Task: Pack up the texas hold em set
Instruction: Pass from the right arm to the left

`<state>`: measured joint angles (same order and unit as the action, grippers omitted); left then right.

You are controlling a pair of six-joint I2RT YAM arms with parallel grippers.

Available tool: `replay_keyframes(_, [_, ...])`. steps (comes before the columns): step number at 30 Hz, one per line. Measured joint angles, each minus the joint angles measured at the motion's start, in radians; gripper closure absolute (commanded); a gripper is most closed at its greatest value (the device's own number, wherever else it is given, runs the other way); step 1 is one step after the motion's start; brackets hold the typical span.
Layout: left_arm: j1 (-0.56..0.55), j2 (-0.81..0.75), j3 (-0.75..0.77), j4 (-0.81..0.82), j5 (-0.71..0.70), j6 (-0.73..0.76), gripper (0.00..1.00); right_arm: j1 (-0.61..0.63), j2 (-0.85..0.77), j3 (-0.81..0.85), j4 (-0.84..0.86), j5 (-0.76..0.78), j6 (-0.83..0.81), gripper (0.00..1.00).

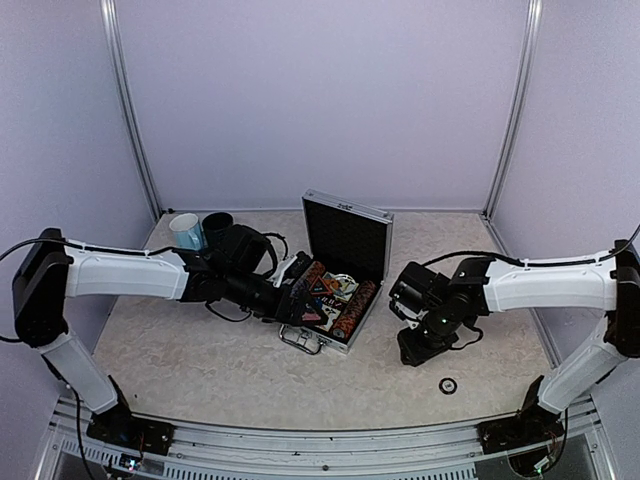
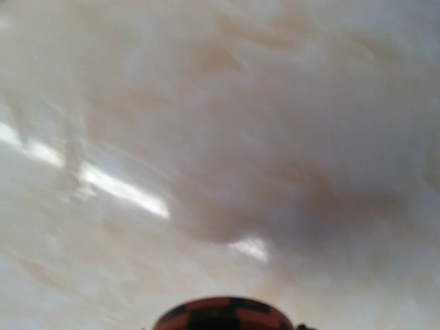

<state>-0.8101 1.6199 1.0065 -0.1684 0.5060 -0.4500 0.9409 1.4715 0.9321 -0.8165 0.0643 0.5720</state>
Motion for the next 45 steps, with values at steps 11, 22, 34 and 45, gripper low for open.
replay_keyframes(11, [0.004, 0.135, -0.02, 0.257, 0.212, -0.268, 0.09, 0.06, 0.157, 0.214, -0.004, -0.006, -0.092, 0.7])
replay_keyframes(22, [0.006, 0.15, -0.176, 0.488, 0.278, -0.512, 0.16, 0.119, 0.227, 0.35, -0.009, -0.062, -0.167, 0.7])
replay_keyframes(34, [0.006, 0.158, -0.255, 0.716, 0.319, -0.698, 0.23, 0.177, 0.304, 0.426, -0.011, -0.104, -0.201, 0.7])
replay_keyframes(45, [0.005, 0.222, -0.282, 0.858, 0.352, -0.781, 0.3, 0.197, 0.337, 0.477, -0.009, -0.12, -0.22, 0.7])
